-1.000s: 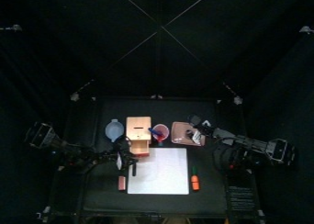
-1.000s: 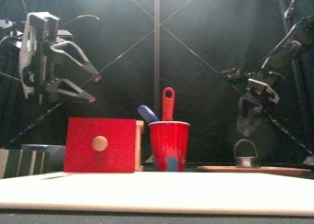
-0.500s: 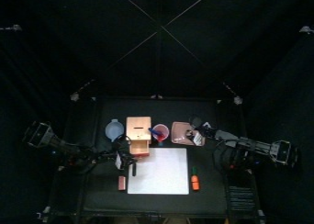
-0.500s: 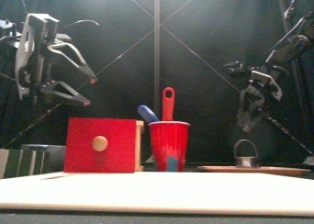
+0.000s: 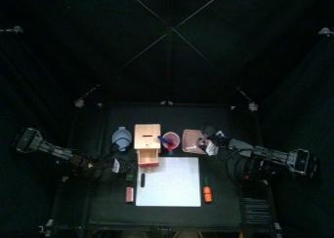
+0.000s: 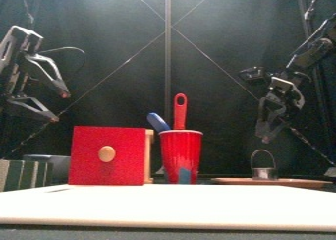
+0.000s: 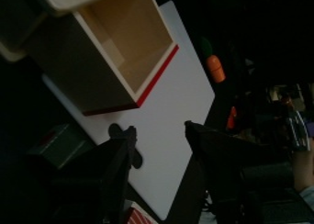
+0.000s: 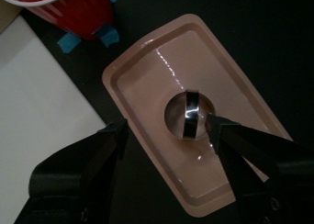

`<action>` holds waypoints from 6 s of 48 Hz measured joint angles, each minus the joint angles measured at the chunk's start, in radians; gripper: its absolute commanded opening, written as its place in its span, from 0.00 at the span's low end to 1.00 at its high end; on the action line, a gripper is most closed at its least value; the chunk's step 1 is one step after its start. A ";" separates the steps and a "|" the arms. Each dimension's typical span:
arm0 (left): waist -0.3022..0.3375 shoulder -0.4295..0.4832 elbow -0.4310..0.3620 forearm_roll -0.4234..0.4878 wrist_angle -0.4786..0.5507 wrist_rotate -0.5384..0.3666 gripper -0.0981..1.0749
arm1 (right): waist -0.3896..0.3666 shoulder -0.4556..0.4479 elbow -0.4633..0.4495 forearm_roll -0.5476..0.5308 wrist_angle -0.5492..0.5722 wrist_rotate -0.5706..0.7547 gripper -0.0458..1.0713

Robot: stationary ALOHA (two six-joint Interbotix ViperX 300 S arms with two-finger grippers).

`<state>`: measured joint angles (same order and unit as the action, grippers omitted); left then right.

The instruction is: Place sushi roll in drawer

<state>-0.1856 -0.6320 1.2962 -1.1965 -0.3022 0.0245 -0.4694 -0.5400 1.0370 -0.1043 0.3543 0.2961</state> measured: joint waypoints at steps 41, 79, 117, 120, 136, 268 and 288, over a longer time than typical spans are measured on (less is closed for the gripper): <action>0.403 0.008 -0.012 0.143 0.373 0.044 0.80 | 0.000 0.000 0.009 0.003 -0.002 0.000 0.91; 0.471 -0.126 -0.400 0.609 0.830 -0.190 0.79 | 0.000 0.003 0.009 0.011 -0.009 0.000 0.91; 0.044 0.011 -0.250 1.542 1.029 -1.583 0.85 | 0.003 0.035 0.014 0.021 -0.054 0.000 0.91; 0.017 0.043 -0.250 1.543 1.028 -1.609 0.88 | 0.005 0.040 0.014 0.021 -0.054 -0.002 0.91; -0.051 0.175 -0.296 1.506 0.954 -1.628 0.95 | 0.012 0.058 0.015 0.021 -0.057 -0.002 0.91; -0.071 0.121 -0.482 1.672 1.186 -1.378 0.71 | 0.032 0.061 0.040 0.021 -0.087 -0.002 0.91; 0.051 0.153 -0.489 1.764 1.043 -1.353 0.71 | 0.032 0.063 0.040 0.021 -0.100 0.000 0.91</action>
<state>-0.1350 -0.4786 0.8069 0.5676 0.7409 -1.3284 -0.4372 -0.4771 1.0769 -0.0828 0.2546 0.2961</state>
